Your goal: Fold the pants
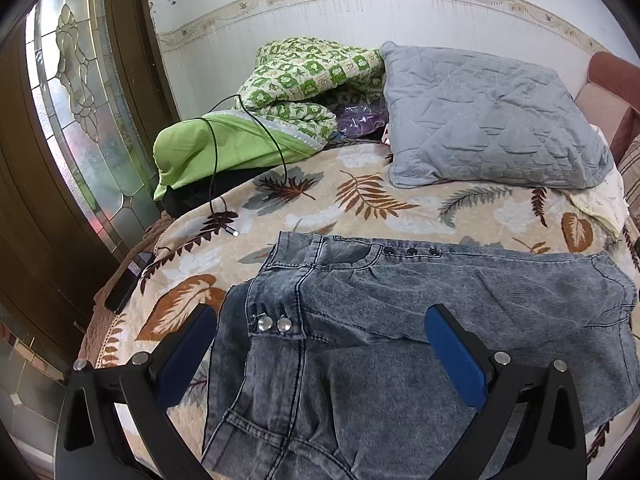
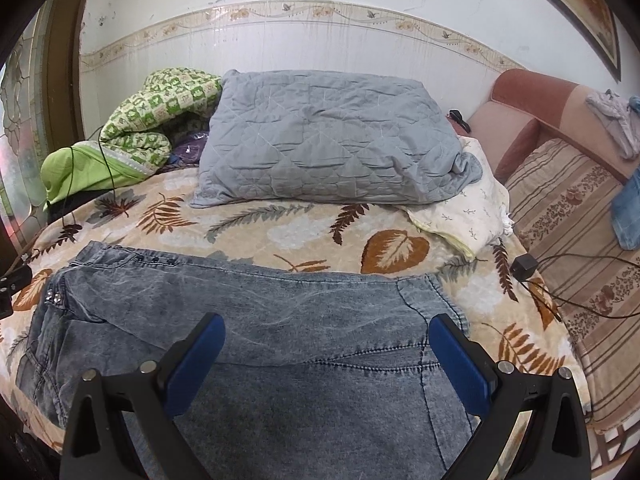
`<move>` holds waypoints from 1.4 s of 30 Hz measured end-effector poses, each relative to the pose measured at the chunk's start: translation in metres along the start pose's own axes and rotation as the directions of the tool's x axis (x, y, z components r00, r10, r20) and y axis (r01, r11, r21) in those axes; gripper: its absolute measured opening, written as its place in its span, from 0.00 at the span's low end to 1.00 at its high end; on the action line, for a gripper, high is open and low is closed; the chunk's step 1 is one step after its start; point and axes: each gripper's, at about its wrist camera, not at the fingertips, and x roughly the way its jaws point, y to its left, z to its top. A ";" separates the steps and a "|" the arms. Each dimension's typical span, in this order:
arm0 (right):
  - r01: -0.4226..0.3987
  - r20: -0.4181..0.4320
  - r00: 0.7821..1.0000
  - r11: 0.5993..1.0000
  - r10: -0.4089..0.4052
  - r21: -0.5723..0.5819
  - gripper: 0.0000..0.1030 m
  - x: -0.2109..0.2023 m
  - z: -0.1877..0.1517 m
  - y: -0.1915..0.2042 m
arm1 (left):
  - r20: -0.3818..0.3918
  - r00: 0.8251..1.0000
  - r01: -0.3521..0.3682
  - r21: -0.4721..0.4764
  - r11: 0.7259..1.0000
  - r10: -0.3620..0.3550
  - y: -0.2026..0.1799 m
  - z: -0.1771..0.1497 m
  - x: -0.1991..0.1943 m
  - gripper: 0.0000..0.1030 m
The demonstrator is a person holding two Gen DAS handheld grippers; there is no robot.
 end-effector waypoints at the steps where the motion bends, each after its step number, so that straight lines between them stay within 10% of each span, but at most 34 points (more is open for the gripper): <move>1: 0.002 -0.001 1.000 1.000 -0.002 -0.002 1.00 0.003 0.001 -0.001 | -0.002 1.000 0.001 0.004 1.000 -0.001 -0.001 0.001 0.004 1.00; 9: 0.027 -0.054 0.998 0.999 -0.026 0.018 1.00 0.045 0.018 -0.031 | -0.060 0.997 0.059 0.052 0.997 -0.056 -0.001 0.022 0.047 1.00; 24: -0.002 -0.342 0.936 0.972 0.085 0.237 1.00 0.209 0.036 -0.173 | -0.385 0.917 0.119 0.020 0.993 -0.102 0.049 0.107 0.240 0.99; 30: -0.043 -0.361 0.918 0.947 0.164 0.319 1.00 0.235 0.032 -0.199 | -0.486 0.850 0.172 -0.109 0.979 -0.203 0.053 0.082 0.274 0.60; 38: -0.065 -0.355 0.913 0.930 0.202 0.363 0.98 0.253 0.037 -0.214 | -0.470 0.858 0.183 -0.095 0.979 -0.206 0.046 0.073 0.279 0.62; 42: -0.076 -0.429 0.868 0.920 0.251 0.384 0.77 0.278 0.027 -0.212 | -0.457 0.865 0.191 -0.085 0.978 -0.208 0.046 0.073 0.280 0.64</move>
